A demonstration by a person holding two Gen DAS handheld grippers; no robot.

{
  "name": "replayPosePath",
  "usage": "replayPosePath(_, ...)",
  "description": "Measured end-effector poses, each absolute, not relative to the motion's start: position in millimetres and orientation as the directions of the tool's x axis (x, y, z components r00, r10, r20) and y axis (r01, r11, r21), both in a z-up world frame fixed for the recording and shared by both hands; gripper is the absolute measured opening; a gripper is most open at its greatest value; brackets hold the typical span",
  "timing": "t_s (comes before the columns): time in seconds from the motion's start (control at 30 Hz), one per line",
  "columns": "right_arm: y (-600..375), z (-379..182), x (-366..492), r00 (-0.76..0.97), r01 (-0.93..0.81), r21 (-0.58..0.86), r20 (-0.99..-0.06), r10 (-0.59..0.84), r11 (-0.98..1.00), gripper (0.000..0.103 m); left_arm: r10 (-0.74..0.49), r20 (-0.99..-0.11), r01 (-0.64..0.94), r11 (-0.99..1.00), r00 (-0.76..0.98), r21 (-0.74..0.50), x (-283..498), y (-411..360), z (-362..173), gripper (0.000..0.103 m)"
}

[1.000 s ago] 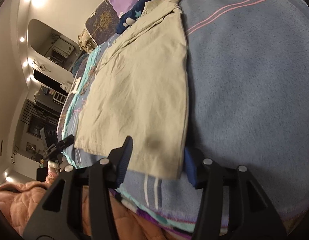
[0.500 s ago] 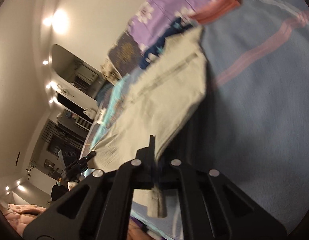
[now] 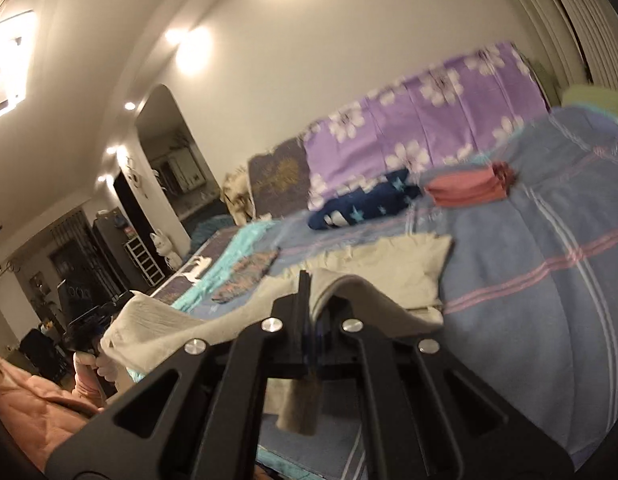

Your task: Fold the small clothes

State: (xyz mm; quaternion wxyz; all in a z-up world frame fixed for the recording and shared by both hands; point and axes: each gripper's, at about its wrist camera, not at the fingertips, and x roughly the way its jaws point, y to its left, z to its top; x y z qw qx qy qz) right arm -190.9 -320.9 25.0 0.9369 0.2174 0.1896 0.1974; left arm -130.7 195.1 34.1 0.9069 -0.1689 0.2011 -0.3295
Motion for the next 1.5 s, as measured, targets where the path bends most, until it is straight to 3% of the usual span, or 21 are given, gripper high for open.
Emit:
replayPosePath(0.1, -318, 3, -166, 0.830, -0.244, 0.514, -0.327, 0.451, 0.822, 0.002, -0.650, -0.318, 0.462, 0.734, 0.690, -0.498, -99, 188, 10, 0.001)
replayPosePath(0.23, -321, -2, -156, 0.836, -0.228, 0.518, -0.329, 0.438, 0.824, 0.002, -0.639, -0.303, 0.427, 0.727, 0.707, -0.538, -76, 189, 6, 0.001)
replayPosePath(0.43, -332, -3, -108, 0.844, -0.172, 0.537, -0.352, 0.405, 0.826, 0.003, -0.622, -0.292, 0.425, 0.740, 0.726, -0.521, -47, 176, 19, 0.001)
replayPosePath(0.8, -340, -13, 13, 0.813, -0.128, 0.527, -0.430, 0.393, 0.840, 0.003, -0.590, -0.356, 0.380, 0.773, 0.725, -0.509, 39, 160, 17, 0.001)
replayPosePath(1.0, -335, -54, 89, 0.755, -0.051, 0.496, -0.548, 0.359, 0.867, 0.006, -0.469, -0.483, 0.242, 0.855, 0.739, -0.460, 111, 157, -28, 0.002)
replayPosePath(1.1, -328, -96, 115, 0.692, 0.008, 0.458, -0.644, 0.326, 0.889, 0.007, -0.458, -0.579, 0.148, 0.852, 0.675, -0.501, 141, 158, -78, 0.001)
replayPosePath(1.2, -334, -121, 117, 0.661, 0.045, 0.492, -0.667, 0.343, 0.869, 0.007, -0.467, -0.616, 0.094, 0.838, 0.634, -0.538, 146, 165, -108, 0.002)
replayPosePath(1.27, -338, -122, 111, 0.664, 0.037, 0.508, -0.656, 0.359, 0.861, 0.008, -0.488, -0.603, 0.099, 0.821, 0.630, -0.562, 141, 171, -111, 0.004)
replayPosePath(1.4, -336, -112, 96, 0.661, 0.012, 0.486, -0.659, 0.357, 0.874, 0.016, -0.534, -0.582, 0.143, 0.800, 0.612, -0.583, 128, 175, -105, 0.018)
replayPosePath(1.5, -331, -108, 83, 0.656, -0.022, 0.462, -0.663, 0.361, 0.887, 0.016, -0.550, -0.595, 0.162, 0.799, 0.586, -0.579, 118, 173, -107, 0.018)
